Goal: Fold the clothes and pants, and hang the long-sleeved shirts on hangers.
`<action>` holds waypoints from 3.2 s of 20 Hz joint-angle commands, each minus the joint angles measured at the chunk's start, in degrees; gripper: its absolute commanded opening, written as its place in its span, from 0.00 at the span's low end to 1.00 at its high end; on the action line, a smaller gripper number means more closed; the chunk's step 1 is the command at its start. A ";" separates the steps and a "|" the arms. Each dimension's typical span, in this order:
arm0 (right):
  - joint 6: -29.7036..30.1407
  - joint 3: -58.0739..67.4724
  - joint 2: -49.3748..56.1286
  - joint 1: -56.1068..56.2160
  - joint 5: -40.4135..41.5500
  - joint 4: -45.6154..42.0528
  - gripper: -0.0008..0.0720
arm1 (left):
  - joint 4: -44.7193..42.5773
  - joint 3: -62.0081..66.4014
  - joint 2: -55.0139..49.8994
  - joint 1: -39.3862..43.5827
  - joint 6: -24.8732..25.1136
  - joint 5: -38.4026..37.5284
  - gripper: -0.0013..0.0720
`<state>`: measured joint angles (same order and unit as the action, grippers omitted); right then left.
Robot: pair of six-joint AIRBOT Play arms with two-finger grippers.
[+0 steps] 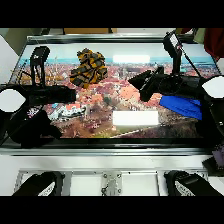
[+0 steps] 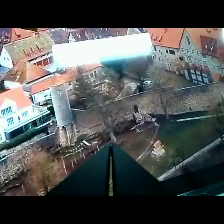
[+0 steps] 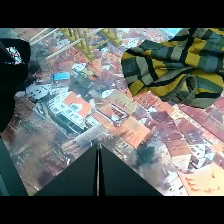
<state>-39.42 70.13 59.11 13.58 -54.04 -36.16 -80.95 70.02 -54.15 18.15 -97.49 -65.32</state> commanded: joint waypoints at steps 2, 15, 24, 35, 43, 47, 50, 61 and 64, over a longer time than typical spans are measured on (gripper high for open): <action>-0.02 -0.02 0.02 0.07 -0.02 0.02 0.04 | 0.00 -0.02 -0.02 -0.04 0.00 0.00 0.05; -0.02 -0.02 0.02 0.07 -0.02 0.02 0.04 | -24.24 1.22 -2.25 -13.00 2.16 -5.25 0.98; -0.02 -0.02 0.02 0.07 -0.02 0.02 0.04 | -23.93 -11.02 -20.09 -38.88 2.14 -4.98 0.98; -0.02 -0.02 0.02 0.07 -0.02 0.04 0.04 | -23.93 -1.70 -2.64 -25.35 2.12 -8.33 0.04; -0.90 0.07 -1.01 -1.70 2.91 7.87 0.04 | -18.01 15.78 14.43 13.42 -7.04 -6.97 0.04; -12.39 0.07 -4.98 -9.31 10.86 3.08 0.04 | -20.24 18.93 9.57 27.65 -7.98 -5.14 0.04; -20.17 0.04 -7.13 -16.09 10.23 -0.92 0.04 | -21.14 19.17 1.07 27.91 -8.00 -4.61 0.05; -26.01 -0.02 -5.64 -20.50 -1.66 -17.25 0.04 | 1.95 17.20 -28.48 0.20 -4.42 0.79 0.93; -26.01 -0.04 -4.85 -20.44 -5.38 -17.68 0.04 | 15.87 2.99 -25.68 -4.13 2.71 -2.54 0.93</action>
<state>-64.75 70.11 53.65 -6.79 -55.55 -51.59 -80.27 82.17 -80.09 19.09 -100.51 -64.29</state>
